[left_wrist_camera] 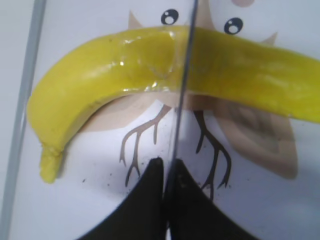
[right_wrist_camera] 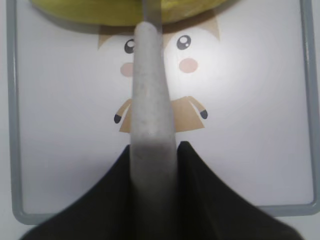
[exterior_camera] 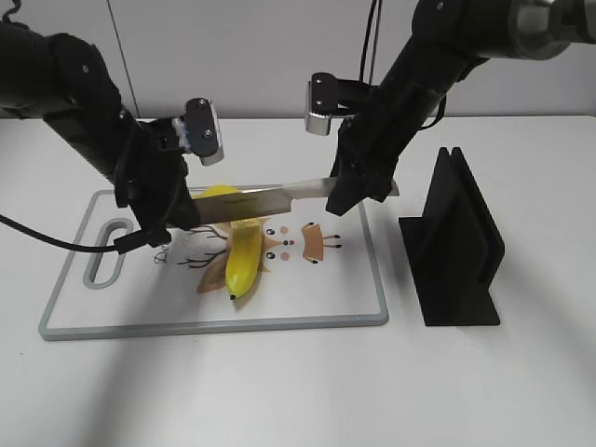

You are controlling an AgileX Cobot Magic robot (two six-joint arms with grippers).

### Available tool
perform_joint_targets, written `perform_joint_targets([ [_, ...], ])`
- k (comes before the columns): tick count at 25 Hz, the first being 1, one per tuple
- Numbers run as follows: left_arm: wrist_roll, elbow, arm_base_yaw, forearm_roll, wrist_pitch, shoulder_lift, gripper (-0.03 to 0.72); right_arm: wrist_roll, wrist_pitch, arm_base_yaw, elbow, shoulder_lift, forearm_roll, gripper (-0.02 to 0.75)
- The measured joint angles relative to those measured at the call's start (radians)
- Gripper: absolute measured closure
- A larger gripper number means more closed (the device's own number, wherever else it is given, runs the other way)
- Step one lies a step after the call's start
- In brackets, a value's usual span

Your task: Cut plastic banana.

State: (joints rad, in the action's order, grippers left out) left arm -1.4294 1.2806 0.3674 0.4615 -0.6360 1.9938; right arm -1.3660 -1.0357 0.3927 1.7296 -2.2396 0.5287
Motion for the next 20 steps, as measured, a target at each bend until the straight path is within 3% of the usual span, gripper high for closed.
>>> perform_joint_targets([
  [11,0.003,-0.004,0.005,-0.030,-0.082,-0.233,0.704,0.065,-0.143,0.003,0.045,0.166,-0.028,0.553],
  [20,0.004,-0.004,0.008,-0.018,-0.124,-0.303,0.705,0.069,-0.172,0.005,0.046,0.226,-0.026,0.556],
])
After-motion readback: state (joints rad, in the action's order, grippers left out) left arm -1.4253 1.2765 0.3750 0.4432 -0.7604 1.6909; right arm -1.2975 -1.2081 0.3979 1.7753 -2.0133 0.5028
